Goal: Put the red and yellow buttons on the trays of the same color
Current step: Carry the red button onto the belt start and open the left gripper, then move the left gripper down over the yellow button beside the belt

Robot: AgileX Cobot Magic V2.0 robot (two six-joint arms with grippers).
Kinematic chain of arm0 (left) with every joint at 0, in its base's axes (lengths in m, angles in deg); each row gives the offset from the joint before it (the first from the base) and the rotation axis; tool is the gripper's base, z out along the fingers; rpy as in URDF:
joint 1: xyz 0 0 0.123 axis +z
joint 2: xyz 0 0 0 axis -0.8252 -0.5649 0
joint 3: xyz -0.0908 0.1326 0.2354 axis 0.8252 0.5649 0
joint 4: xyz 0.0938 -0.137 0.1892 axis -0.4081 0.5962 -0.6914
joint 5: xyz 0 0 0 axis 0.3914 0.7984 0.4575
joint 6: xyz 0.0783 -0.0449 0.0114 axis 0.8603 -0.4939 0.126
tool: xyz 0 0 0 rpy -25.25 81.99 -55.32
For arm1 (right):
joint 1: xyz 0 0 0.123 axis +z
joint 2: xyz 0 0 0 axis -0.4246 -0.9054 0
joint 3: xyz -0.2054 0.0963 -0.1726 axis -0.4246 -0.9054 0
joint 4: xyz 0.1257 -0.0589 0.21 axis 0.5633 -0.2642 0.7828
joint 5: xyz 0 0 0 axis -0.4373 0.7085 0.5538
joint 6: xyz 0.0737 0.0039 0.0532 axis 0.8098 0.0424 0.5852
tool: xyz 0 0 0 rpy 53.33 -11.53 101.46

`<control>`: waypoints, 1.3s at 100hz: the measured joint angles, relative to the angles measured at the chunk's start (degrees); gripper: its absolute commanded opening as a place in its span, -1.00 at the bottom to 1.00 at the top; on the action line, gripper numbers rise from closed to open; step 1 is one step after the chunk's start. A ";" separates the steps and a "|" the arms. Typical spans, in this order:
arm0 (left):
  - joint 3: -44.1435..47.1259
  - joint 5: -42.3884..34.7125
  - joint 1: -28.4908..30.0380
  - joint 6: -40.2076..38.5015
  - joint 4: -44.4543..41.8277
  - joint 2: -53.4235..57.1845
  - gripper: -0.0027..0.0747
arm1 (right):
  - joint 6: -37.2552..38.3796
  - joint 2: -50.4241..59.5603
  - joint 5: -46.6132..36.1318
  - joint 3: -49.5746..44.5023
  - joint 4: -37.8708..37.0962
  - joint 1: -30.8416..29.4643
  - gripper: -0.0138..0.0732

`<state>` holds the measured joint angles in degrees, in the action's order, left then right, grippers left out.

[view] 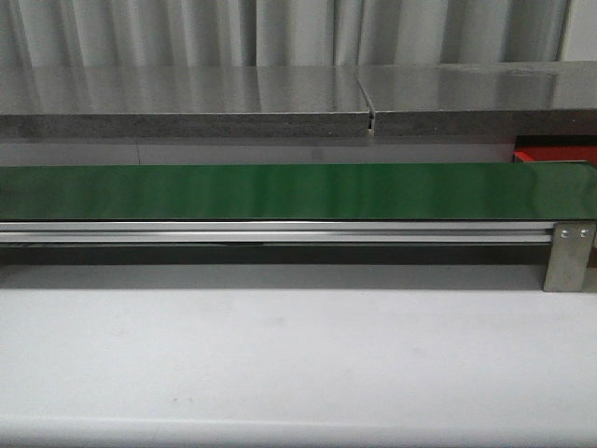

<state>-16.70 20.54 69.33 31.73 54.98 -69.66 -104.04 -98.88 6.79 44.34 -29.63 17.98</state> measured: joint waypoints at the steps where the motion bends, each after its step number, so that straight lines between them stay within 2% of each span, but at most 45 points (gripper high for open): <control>1: 0.11 0.00 0.00 0.11 0.00 0.00 -0.44 | 0.00 0.00 0.00 0.00 0.00 0.00 -0.93; 5: 0.11 0.00 0.00 0.40 0.21 0.00 -0.20 | 0.00 0.00 0.00 0.00 0.00 0.00 -0.93; 15: 0.22 0.00 0.00 1.19 0.47 0.00 0.65 | 0.00 0.00 0.00 0.00 0.00 0.00 -0.93; 20: 0.20 0.00 0.00 1.31 0.76 -0.09 0.94 | 0.00 0.00 0.00 0.00 0.00 0.00 -0.93; 34: 0.20 0.00 0.00 1.55 2.42 -0.09 0.71 | 0.00 0.00 0.00 0.00 0.00 0.00 -0.93; 52: -1.31 0.19 0.00 1.64 3.26 -0.09 0.71 | 0.00 0.00 0.00 0.00 0.00 0.00 -0.93; 84: -10.60 -2.30 0.50 1.64 2.00 -0.09 0.69 | 0.00 0.00 0.00 0.00 0.00 0.00 -0.93; 109: -11.02 -7.11 5.03 -1.37 -1.52 -0.71 0.69 | 0.00 0.00 0.00 0.00 0.00 0.00 -0.93; 130: -11.16 -8.77 9.40 -2.48 -1.77 -5.54 0.66 | 0.00 0.00 0.00 0.00 0.00 0.00 -0.93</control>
<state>-27.86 11.77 78.73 29.25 53.20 -75.20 -104.04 -98.88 6.79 44.34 -29.63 17.98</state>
